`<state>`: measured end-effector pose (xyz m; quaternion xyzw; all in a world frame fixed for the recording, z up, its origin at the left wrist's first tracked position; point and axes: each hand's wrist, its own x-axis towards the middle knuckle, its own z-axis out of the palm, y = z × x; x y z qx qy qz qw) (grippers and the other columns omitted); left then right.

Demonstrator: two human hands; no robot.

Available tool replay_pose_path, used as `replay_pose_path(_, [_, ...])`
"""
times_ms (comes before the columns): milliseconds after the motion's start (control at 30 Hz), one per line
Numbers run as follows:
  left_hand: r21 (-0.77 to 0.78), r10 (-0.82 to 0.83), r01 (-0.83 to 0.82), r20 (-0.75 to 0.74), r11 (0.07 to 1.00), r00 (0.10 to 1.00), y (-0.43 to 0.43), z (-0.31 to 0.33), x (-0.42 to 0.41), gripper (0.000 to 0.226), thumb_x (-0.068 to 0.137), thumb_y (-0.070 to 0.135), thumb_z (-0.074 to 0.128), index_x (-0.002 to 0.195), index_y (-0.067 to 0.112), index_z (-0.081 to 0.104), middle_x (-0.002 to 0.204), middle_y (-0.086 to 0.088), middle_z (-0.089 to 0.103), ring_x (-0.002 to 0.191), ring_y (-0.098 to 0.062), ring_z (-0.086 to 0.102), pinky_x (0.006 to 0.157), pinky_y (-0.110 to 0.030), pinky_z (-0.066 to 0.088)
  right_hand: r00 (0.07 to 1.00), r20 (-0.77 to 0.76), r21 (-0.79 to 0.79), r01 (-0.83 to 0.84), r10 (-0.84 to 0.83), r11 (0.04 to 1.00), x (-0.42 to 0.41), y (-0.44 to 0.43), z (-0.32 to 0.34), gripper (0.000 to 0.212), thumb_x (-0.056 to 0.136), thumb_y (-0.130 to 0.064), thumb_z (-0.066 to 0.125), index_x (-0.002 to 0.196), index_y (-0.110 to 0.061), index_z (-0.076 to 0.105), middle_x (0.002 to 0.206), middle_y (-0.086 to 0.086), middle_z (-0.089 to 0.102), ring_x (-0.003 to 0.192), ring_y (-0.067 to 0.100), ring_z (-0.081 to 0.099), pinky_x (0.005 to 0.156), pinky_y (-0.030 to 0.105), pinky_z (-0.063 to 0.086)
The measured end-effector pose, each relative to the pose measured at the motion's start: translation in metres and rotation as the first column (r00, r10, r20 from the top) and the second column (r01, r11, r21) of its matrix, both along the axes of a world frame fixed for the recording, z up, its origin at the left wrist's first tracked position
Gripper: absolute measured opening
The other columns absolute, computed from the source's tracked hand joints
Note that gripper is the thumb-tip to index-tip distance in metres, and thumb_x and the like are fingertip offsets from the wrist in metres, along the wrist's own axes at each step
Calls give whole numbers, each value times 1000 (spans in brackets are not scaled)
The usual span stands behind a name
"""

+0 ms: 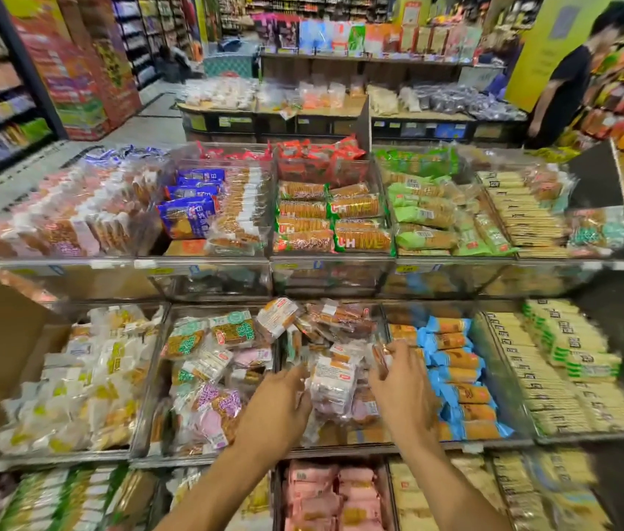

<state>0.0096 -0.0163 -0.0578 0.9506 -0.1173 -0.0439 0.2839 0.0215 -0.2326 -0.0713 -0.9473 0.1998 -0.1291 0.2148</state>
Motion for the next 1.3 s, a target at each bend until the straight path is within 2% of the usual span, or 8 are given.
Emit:
replay_pose_path(133, [-392,33,-147,-283,908,959,-4,-5,8,32,108,33,55,137,25,65,127,4,72,107,-9,70,87,-22,56,979,194,312,-121,62,942,-17,25,-14,47,90,-40,78,131,-31,58,114,-17,56,103,9,56,82,29,49])
replay_pose_path(233, [-673,-109,-414,-591,613,800,-9,-3,14,36,106,44,55,131,20,67,129,-1,73,116,-18,71,98,-31,57,960,168,353,-273,226,895,-21,40,-29,51,89,-34,79,136,-38,60,117,-30,48,111,2,56,93,27,53])
replay_pose_path(467, [-718,-59,-504,-600,479,798,4,-14,20,37,95,16,74,128,3,65,112,-14,78,105,-33,75,94,-45,61,891,183,509,-447,415,735,-22,49,-47,49,91,-14,81,130,-41,68,137,-27,54,122,-5,57,92,14,53])
replay_pose_path(600, [-728,-34,-547,-612,413,790,10,-12,21,14,98,-2,65,108,8,66,98,-14,79,91,-30,77,75,-30,62,940,220,562,-341,261,754,-20,42,-45,37,101,-18,68,134,-36,68,129,-24,64,114,1,64,94,25,58])
replay_pose_path(667, [-700,-2,-586,-642,409,767,15,-16,26,22,99,-6,59,120,0,64,97,-15,75,87,-29,75,80,-36,62,965,213,592,-252,152,765,-18,37,-38,34,102,-21,67,133,-35,68,113,-25,67,97,4,68,87,32,60])
replay_pose_path(933, [-675,131,-591,-603,443,787,20,-17,24,27,100,-3,61,119,16,62,86,-8,73,75,-29,64,87,-61,58,909,250,203,-386,333,900,-21,20,-54,31,94,-5,73,120,-21,77,124,-15,66,122,2,54,110,31,47])
replay_pose_path(1167, [-698,270,-551,-481,457,834,53,-9,15,38,99,1,66,119,33,68,91,-10,78,75,-32,73,74,-54,64,963,173,85,-224,208,971,-12,9,-66,37,95,0,68,132,-5,69,145,8,60,137,28,51,118,35,33])
replay_pose_path(1300, [-673,395,-652,-526,349,754,79,-15,13,42,94,7,76,131,17,59,98,-11,77,71,-27,75,67,-47,65,943,65,-62,-324,327,944,4,6,-62,45,97,-15,69,142,-11,62,159,9,48,151,27,37,127,47,24])
